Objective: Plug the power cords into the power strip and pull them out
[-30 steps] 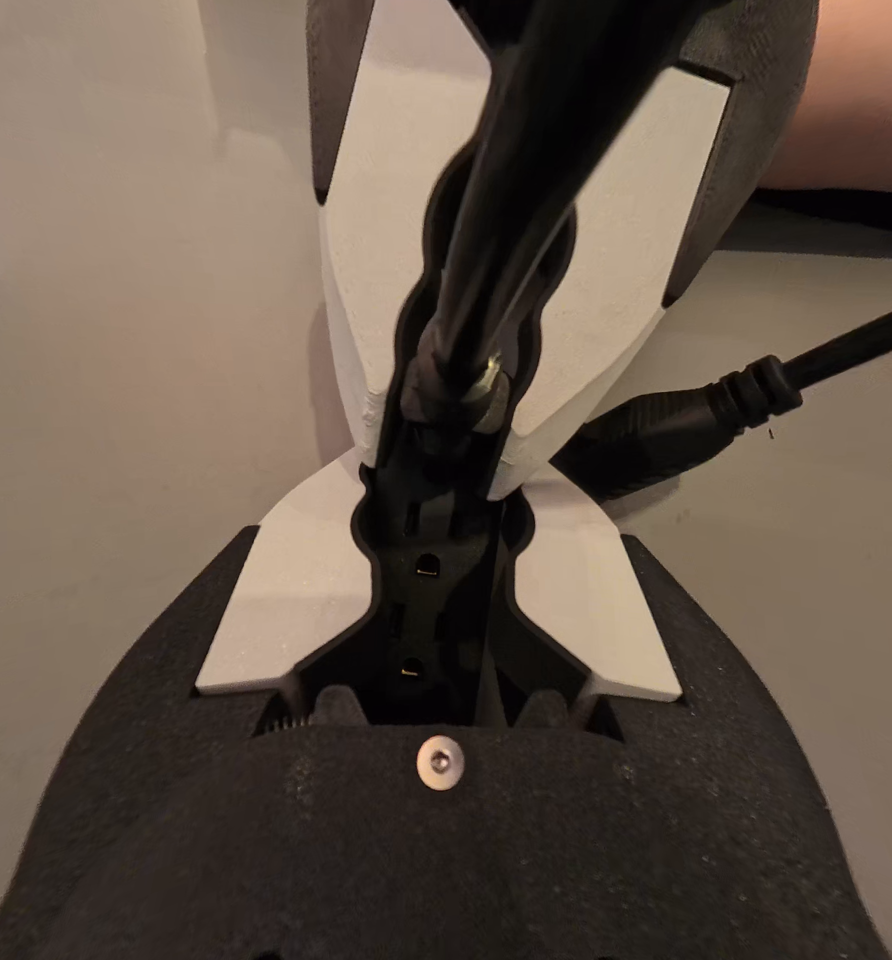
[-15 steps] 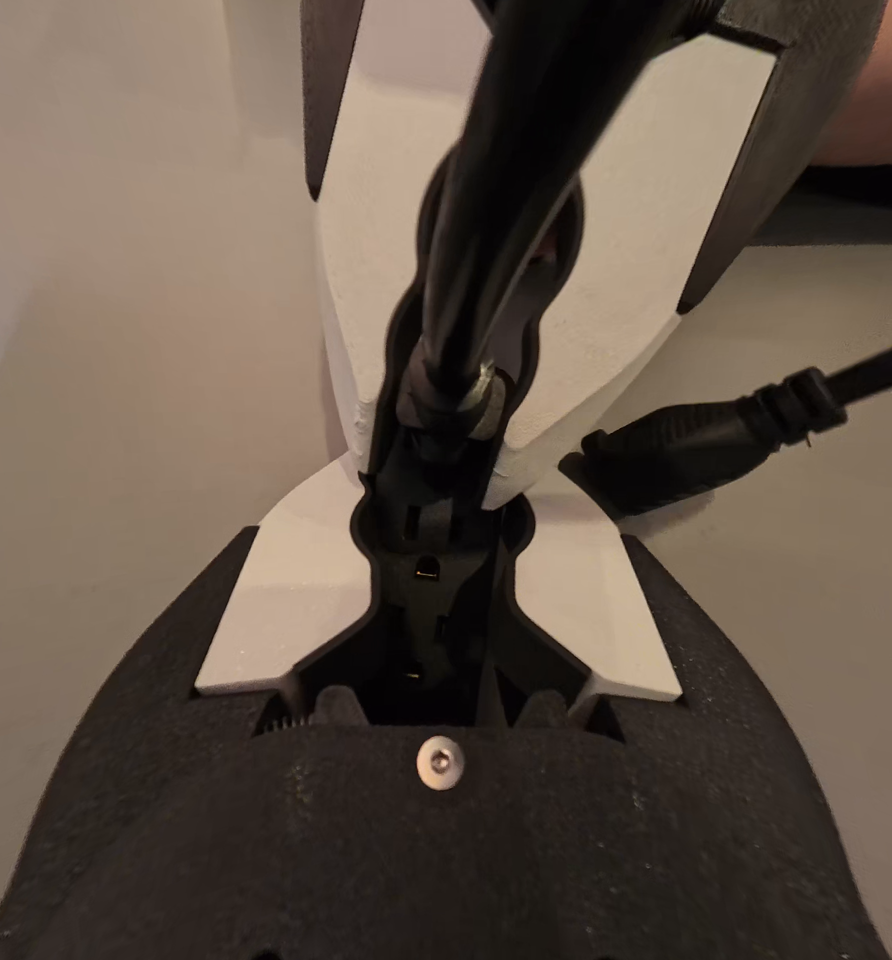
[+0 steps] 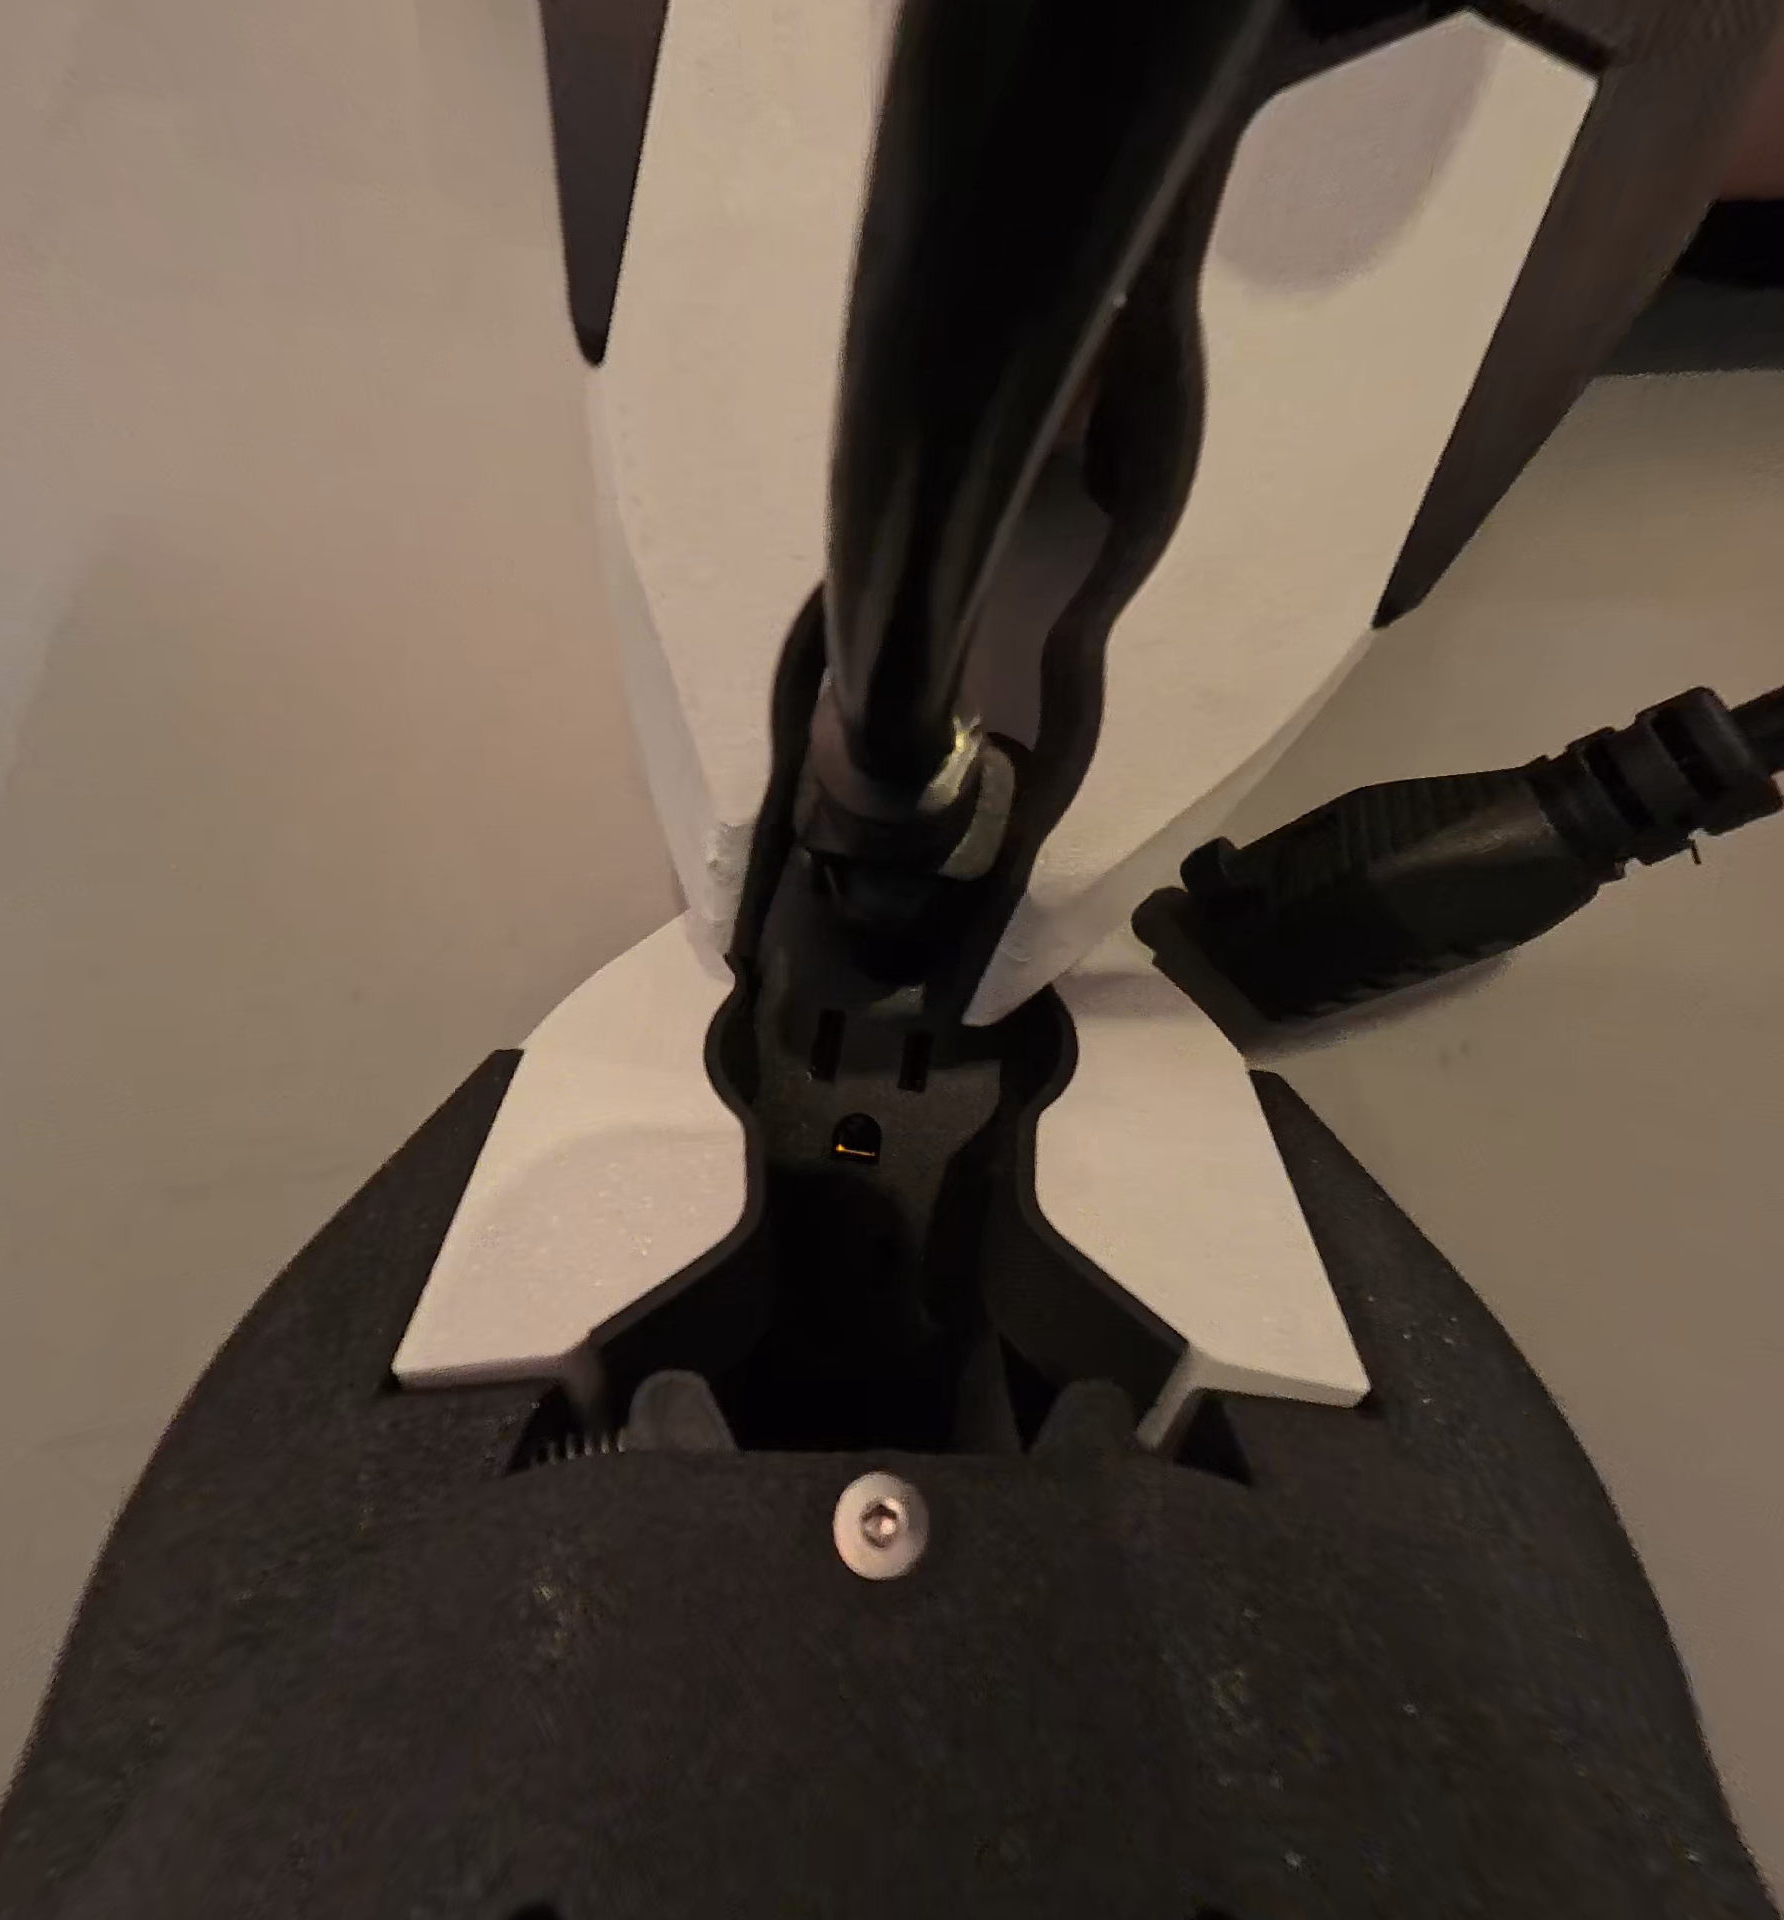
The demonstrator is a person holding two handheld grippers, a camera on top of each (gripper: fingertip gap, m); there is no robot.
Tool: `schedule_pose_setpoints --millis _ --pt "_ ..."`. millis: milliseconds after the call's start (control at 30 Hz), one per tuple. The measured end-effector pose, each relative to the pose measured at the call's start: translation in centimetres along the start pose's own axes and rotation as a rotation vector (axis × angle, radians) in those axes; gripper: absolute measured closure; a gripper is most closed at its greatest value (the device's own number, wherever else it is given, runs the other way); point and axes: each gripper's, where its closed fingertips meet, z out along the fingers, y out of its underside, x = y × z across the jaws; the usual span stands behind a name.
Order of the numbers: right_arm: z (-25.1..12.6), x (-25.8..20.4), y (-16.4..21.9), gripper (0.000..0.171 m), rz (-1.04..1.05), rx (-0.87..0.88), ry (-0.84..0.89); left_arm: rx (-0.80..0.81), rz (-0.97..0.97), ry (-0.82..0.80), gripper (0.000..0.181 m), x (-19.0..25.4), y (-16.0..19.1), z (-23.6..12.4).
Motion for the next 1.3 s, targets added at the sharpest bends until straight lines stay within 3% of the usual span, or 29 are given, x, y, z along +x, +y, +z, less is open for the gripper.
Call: schedule_pose_setpoints --millis 67,267,467,667,1067,1300 --pt "0.0 0.2 0.1 0.148 0.003 0.004 0.011 -0.006 0.006 -0.011 0.133 -0.1 0.1 0.1" --pt "0.2 1.2 -0.2 0.148 0.474 0.091 -0.166 -0.012 -0.015 -0.074 0.131 -0.9 -0.1 0.1" --pt "0.2 1.4 0.0 0.147 0.577 0.072 -0.18 -0.025 -0.06 -0.054 0.131 -0.9 0.0 0.2" --pt "0.1 0.0 0.2 0.146 0.348 0.012 -0.2 -0.068 -0.026 -0.039 0.133 0.1 0.3 -0.2" --pt "-1.0 0.4 1.3 0.147 0.237 -0.005 -0.168 -0.079 -0.081 0.034 0.136 -0.1 0.9 -1.0" --pt "-0.8 0.4 1.0 0.146 0.256 0.008 -0.175 -0.066 0.001 -0.005 0.136 -0.1 0.9 -0.7"
